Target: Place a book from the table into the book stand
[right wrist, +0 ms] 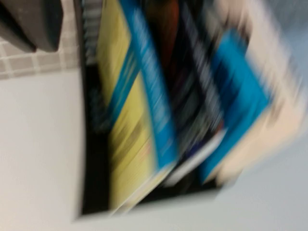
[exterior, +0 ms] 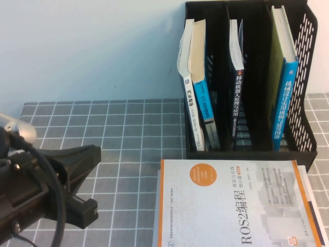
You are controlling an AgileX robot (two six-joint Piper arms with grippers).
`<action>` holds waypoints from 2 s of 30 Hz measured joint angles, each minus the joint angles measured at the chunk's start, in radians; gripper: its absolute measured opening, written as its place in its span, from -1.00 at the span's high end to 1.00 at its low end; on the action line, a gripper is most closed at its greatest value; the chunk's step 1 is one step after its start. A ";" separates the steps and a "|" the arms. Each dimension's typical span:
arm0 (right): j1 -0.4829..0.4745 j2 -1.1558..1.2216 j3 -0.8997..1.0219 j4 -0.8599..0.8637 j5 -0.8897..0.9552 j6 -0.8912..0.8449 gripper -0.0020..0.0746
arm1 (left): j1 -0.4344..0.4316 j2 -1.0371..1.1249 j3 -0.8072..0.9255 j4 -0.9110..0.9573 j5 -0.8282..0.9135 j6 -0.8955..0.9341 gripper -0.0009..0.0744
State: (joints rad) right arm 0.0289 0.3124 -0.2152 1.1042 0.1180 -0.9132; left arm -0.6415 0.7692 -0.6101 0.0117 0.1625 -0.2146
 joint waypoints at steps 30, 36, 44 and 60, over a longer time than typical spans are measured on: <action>-0.019 -0.025 0.049 0.676 -1.231 0.031 0.96 | 0.353 -0.563 0.547 0.071 -0.027 -0.029 0.98; -0.019 -0.027 0.049 0.676 -1.228 0.031 0.96 | 0.488 -0.720 0.631 0.069 0.008 -0.058 0.98; -0.019 -0.027 0.049 0.676 -1.223 0.031 0.96 | 0.568 -0.778 0.631 0.064 0.139 -0.086 0.98; -0.019 -0.029 0.049 0.676 -1.217 0.031 0.96 | 0.574 -0.780 0.629 0.064 0.147 -0.041 0.98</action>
State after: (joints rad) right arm 0.0095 0.2838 -0.1663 1.7801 -1.0986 -0.8824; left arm -0.0671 -0.0110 0.0187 0.0755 0.3097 -0.2556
